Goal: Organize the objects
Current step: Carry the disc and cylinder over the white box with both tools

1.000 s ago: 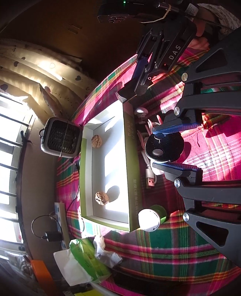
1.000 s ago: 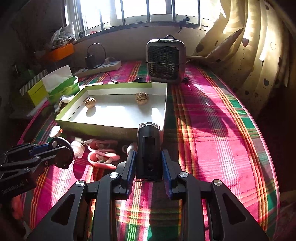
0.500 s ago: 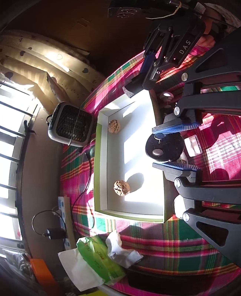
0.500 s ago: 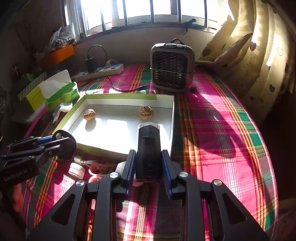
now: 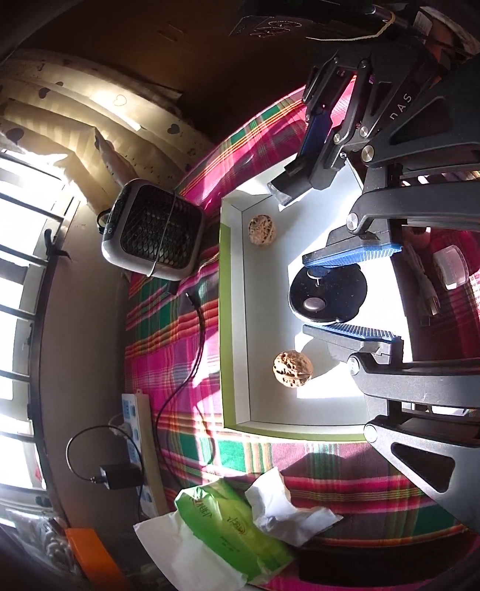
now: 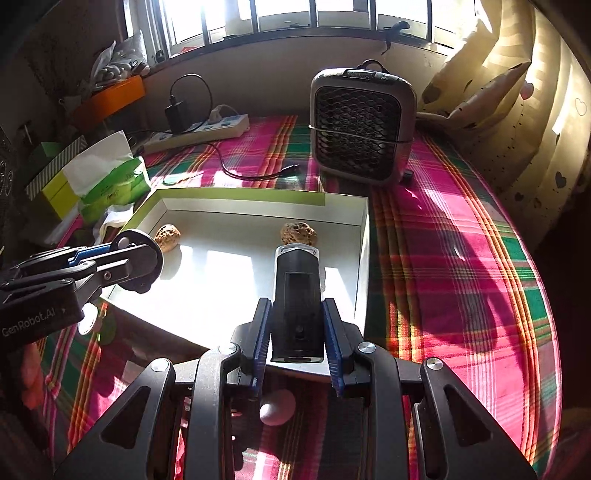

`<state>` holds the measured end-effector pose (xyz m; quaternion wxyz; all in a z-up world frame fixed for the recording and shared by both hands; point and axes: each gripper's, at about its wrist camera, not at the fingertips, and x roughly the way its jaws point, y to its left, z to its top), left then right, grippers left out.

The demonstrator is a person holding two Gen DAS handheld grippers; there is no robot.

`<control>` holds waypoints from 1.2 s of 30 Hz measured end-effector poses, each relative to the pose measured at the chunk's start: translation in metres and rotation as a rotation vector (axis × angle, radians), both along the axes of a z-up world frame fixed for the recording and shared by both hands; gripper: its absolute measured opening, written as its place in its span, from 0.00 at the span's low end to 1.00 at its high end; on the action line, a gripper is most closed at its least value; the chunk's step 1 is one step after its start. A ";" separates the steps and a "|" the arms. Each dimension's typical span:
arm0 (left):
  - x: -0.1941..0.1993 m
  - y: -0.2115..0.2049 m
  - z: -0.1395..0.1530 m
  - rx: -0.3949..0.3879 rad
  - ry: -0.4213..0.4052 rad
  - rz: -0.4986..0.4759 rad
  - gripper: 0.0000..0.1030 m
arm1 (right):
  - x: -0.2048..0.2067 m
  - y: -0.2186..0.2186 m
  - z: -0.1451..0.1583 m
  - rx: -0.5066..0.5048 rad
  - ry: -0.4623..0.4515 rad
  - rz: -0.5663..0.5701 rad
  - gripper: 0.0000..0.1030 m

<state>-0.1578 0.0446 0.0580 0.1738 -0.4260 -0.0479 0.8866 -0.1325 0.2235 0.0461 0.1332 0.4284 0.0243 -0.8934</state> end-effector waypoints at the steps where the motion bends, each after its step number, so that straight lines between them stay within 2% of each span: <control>1: -0.004 0.000 -0.001 -0.001 -0.007 0.004 0.26 | -0.002 -0.001 0.000 0.003 -0.001 0.001 0.28; 20: -0.060 0.014 -0.024 -0.045 -0.094 0.003 0.26 | -0.024 -0.006 -0.016 0.024 -0.051 0.042 0.28; 36: -0.075 0.020 -0.034 -0.082 -0.116 0.005 0.26 | -0.026 -0.013 -0.020 0.057 -0.043 0.061 0.28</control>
